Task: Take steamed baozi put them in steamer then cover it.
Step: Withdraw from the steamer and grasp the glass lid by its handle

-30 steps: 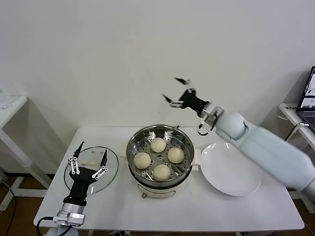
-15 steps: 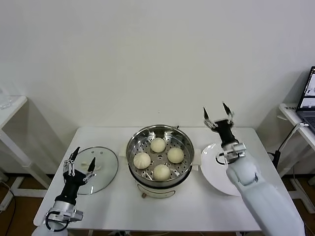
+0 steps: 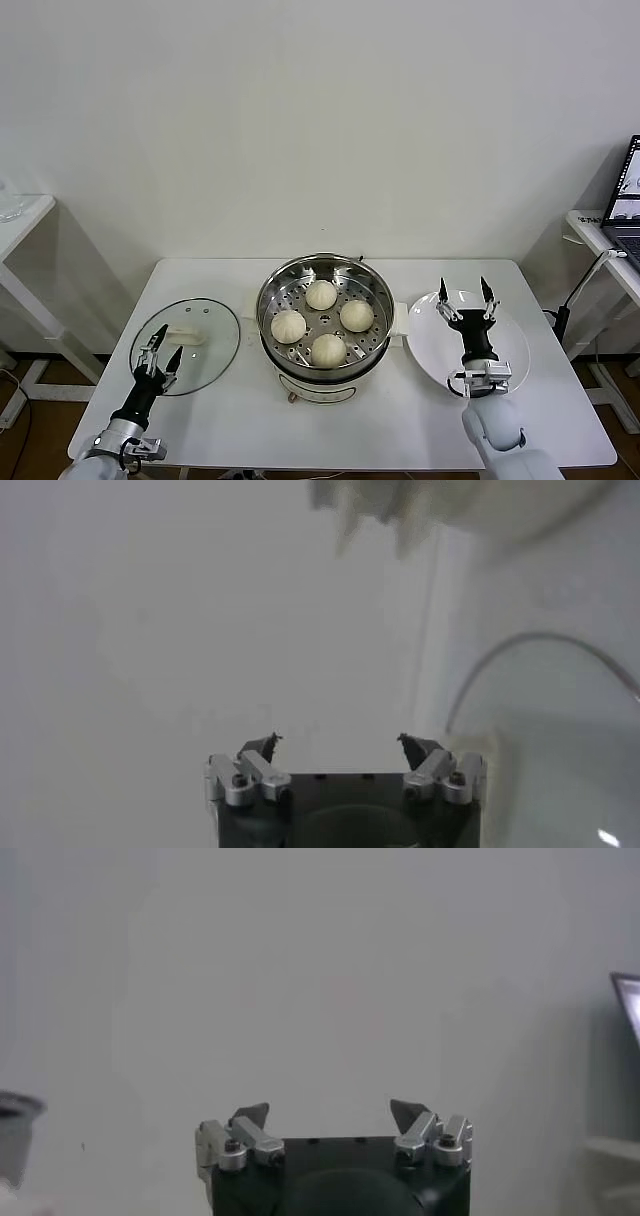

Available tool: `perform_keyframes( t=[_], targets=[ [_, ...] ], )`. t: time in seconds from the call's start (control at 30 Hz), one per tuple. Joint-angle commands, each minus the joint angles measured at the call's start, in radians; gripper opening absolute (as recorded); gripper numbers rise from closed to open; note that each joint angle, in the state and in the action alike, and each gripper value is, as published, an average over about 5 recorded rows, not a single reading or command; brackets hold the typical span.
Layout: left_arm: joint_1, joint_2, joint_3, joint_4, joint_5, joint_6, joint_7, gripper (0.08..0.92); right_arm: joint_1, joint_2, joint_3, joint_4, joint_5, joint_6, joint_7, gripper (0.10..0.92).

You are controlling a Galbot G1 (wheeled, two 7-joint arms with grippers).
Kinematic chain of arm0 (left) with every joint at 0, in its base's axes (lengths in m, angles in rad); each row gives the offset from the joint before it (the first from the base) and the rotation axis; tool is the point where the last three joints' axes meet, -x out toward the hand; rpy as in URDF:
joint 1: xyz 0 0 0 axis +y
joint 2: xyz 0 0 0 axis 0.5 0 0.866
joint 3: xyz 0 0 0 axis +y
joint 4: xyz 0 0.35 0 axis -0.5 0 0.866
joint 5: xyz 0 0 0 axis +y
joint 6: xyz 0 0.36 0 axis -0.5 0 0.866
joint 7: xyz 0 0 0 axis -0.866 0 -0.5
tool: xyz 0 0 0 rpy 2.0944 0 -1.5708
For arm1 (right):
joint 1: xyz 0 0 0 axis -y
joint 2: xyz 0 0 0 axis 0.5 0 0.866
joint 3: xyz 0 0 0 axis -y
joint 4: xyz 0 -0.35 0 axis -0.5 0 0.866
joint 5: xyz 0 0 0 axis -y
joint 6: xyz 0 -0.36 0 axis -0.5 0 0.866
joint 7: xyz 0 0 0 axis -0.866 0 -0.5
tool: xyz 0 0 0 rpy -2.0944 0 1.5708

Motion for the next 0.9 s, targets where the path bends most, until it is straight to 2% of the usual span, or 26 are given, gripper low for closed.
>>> perform_keyframes(
  t=[0.03, 0.53, 0.9],
  targets=[
    [-0.106, -0.004, -0.003, 0.205, 0.198, -0.069, -0.103, 0.823, -0.094, 0.063, 0.066, 0.001, -0.04, 0.014, 0.003, 0.823],
    [-0.23, -0.022, 0.009, 0.282, 0.198, -0.059, -0.119, 0.823, -0.098, 0.075, 0.064, -0.02, -0.057, 0.019, -0.018, 0.823],
    [-0.267, -0.026, 0.028, 0.319, 0.197, -0.048, -0.114, 0.823, -0.095, 0.078, 0.066, -0.025, -0.064, 0.02, -0.021, 0.823]
  ],
)
